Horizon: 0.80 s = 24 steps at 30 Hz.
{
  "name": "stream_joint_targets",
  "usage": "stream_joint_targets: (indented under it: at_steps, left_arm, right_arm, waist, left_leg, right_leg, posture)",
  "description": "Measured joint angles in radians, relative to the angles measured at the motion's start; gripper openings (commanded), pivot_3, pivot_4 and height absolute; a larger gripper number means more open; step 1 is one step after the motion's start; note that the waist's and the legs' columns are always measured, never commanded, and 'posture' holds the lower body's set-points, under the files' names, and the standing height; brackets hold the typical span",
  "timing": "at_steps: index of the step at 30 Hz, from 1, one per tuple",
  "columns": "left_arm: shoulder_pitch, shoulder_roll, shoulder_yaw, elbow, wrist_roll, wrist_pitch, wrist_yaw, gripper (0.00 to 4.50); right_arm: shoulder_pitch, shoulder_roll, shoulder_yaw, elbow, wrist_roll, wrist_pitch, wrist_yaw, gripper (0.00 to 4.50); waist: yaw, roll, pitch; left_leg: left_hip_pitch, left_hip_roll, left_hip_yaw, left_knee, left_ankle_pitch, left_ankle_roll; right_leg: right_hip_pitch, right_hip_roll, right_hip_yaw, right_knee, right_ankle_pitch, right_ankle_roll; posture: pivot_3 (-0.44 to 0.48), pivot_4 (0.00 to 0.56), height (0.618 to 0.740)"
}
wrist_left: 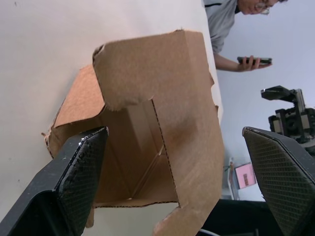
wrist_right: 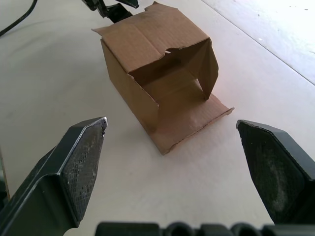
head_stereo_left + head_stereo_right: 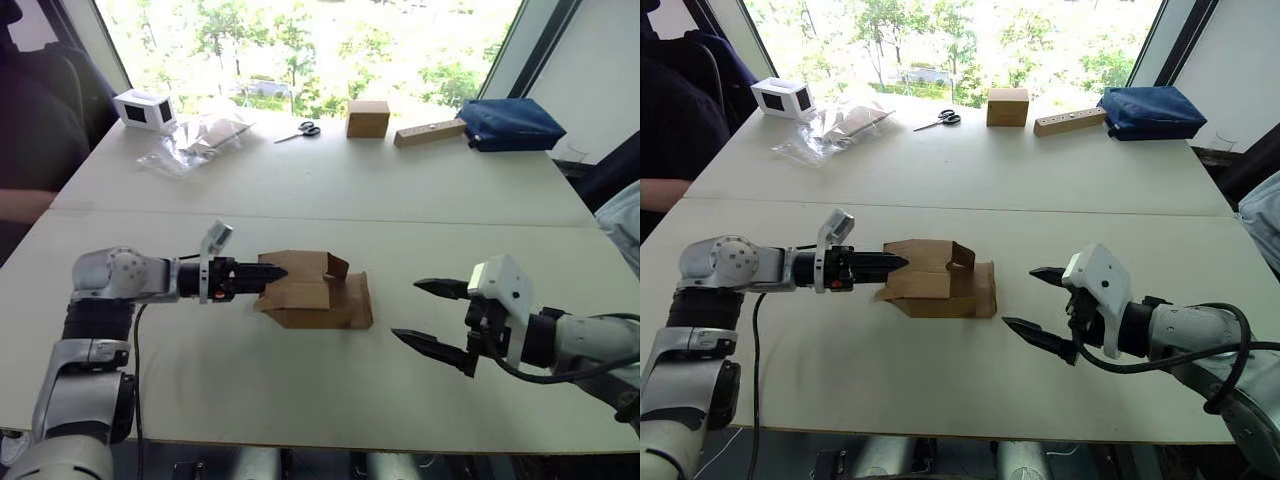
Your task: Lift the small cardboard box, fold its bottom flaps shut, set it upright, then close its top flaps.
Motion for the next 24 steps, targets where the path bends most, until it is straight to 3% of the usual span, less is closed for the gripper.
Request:
stream_joint_targets:
  at_steps: [12, 13, 24]
  left_arm:
    - [-0.030, -0.075, -0.007, 0.031, 0.020, -0.033, -0.016, 4.50]
    - [-0.030, -0.076, -0.007, 0.032, 0.021, -0.033, -0.016, 4.01]
    - [-0.030, -0.086, -0.036, 0.058, 0.044, -0.052, -0.055, 4.01]
  right_arm:
    - [0.053, 0.000, -0.018, 0.000, 0.013, -0.009, -0.011, 4.43]
    - [0.062, 0.000, -0.020, 0.000, 0.009, -0.014, -0.009, 4.50]
    - [0.129, 0.023, -0.025, 0.020, -0.055, -0.096, 0.019, 4.50]
  waist:
    - [0.001, 0.000, 0.000]
    - [0.000, 0.000, 0.000]
    - [0.001, 0.000, 0.000]
  left_leg:
    - [0.000, 0.000, 0.000, 0.000, 0.000, 0.000]
    - [0.000, 0.000, 0.000, 0.000, 0.000, 0.000]
    - [0.000, -0.001, 0.000, 0.001, 0.000, 0.000]
  right_leg:
    - [0.000, 0.000, 0.000, 0.000, 0.001, 0.002]
    - [0.000, 0.000, 0.000, 0.000, 0.001, 0.002]
    - [0.000, 0.000, 0.000, 0.000, 0.001, 0.002]
  posture:
    - [0.000, 0.150, 0.740]
    - [0.000, 0.150, 0.740]
    - [0.000, 0.150, 0.740]
